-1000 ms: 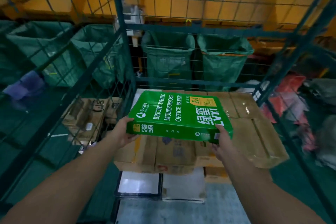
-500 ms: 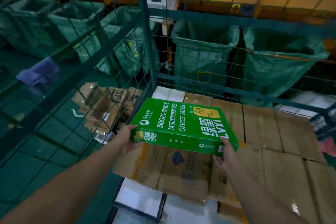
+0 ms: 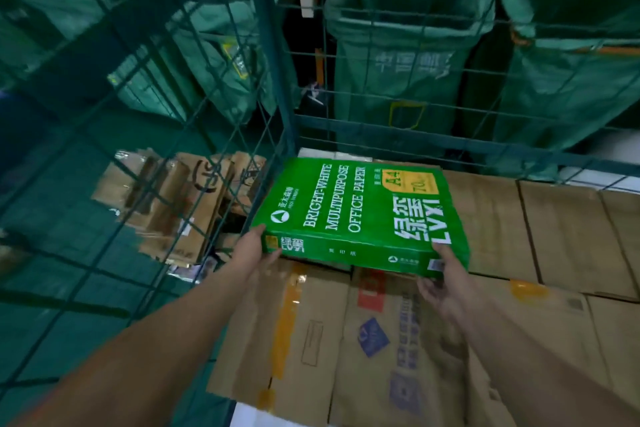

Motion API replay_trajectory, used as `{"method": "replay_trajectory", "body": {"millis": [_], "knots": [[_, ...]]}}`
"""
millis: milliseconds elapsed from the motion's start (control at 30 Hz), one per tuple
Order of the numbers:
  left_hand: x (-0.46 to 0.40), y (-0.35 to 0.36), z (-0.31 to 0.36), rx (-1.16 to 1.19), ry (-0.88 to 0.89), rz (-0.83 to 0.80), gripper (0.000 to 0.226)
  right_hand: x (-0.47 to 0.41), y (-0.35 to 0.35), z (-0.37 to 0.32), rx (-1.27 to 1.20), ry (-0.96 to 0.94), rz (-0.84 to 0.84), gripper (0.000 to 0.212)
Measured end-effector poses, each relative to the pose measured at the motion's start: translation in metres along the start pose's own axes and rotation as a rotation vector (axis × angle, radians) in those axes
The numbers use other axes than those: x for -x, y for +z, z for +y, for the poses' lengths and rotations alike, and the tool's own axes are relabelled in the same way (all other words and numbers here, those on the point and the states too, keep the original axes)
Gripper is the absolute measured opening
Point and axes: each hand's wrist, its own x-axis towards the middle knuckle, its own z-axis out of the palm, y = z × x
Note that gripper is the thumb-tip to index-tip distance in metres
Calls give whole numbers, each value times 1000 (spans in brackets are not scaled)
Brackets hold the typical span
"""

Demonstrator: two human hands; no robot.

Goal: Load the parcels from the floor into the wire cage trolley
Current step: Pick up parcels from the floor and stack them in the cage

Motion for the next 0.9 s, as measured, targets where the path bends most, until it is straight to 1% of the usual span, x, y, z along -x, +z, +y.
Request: {"method": "replay_trajectory", "body": {"millis": [133, 200, 267, 333, 367, 467, 567, 633, 767, 833, 900], "knots": [[-38, 13, -2, -62, 16, 0, 23, -31, 12, 1, 69, 6, -14, 52], [-55, 18, -2, -126, 26, 7, 31, -42, 17, 0, 105, 9, -26, 52], [-67, 21, 1, -153, 4, -7, 34, -49, 19, -1, 140, -1, -38, 53], [-78, 24, 4, -170, -29, -40, 30, -59, 23, -2, 157, -29, -41, 53], [-84, 26, 6, -197, -31, -48, 33, -63, 25, -3, 153, -42, -40, 51], [-101, 30, 4, -316, 17, -34, 35, -76, 30, -2, 152, -44, -17, 46], [-109, 32, -3, -322, 40, 5, 32, -85, 31, 3, 180, -33, -2, 37], [-109, 31, -12, -341, 94, 26, 35, -89, 27, 10, 169, -44, -16, 33], [-111, 25, -19, -390, 171, 34, 40, -92, 21, 27, 159, -51, -31, 48], [-120, 25, -13, -422, 204, 50, 40, -90, 28, 30, 178, -46, -54, 49], [-128, 30, -7, -450, 193, 45, 40, -92, 37, 29, 178, -55, -66, 48]]}}
